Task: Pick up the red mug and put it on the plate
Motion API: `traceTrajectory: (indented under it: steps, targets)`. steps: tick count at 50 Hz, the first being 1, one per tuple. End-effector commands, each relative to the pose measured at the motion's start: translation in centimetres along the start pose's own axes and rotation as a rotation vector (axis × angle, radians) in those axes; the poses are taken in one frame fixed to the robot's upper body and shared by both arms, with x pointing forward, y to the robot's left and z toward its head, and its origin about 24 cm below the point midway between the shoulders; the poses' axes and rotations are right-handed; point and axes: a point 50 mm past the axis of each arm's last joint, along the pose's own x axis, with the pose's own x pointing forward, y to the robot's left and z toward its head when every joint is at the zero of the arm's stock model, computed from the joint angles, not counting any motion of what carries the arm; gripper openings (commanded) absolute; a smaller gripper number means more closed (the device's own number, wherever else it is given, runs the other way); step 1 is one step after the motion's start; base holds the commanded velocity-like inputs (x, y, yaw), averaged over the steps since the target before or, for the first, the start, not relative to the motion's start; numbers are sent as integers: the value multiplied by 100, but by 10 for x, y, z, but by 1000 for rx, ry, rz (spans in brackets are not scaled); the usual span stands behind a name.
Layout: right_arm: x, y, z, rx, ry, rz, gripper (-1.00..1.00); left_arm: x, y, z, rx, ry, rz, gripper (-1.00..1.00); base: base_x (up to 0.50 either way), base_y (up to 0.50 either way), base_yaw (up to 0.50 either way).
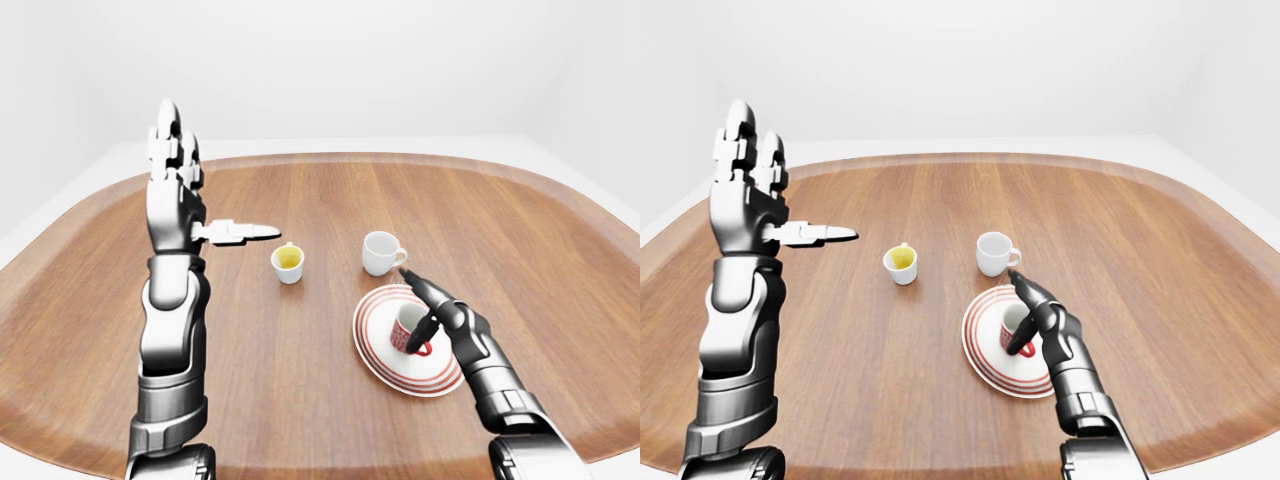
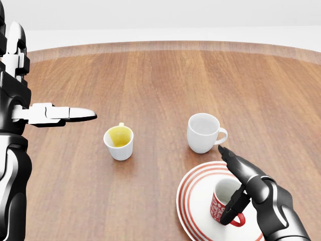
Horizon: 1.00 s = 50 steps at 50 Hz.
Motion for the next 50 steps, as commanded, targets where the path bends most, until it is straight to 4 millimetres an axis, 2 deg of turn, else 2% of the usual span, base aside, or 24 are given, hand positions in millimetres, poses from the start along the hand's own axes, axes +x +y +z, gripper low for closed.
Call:
traceTrajectory:
  steps: [1, 12, 23, 29, 33, 38, 43, 50]
  targets:
    - [0, 0, 0, -2, 0, 1, 100, 0, 0, 1, -1, -3, 0, 100, 0, 0, 0]
    - [-3, -4, 5, -17, -22, -2, 100, 1, 0, 1, 1, -6, -1, 100, 0, 0, 0]
    - [-35, -52, 53, -150, -202, -85, 100, 4, 1, 10, 5, -42, -1, 100, 0, 0, 0]
    - [-54, -71, 71, -225, -251, -120, 100, 5, 3, 12, 9, -49, -2, 100, 0, 0, 0]
    - [-70, -89, 86, -267, -294, -213, 100, 6, 3, 14, 9, -59, -3, 100, 0, 0, 0]
    - [-83, -106, 98, -299, -327, -298, 100, 8, 4, 17, 8, -73, -2, 100, 0, 0, 0]
    - [-94, -124, 110, -291, -379, -361, 100, 9, 5, 29, 8, -121, -1, 100, 0, 0, 0]
    - [-103, -136, 119, -289, -431, -401, 100, 9, 6, 37, 6, -158, 1, 100, 0, 0, 0]
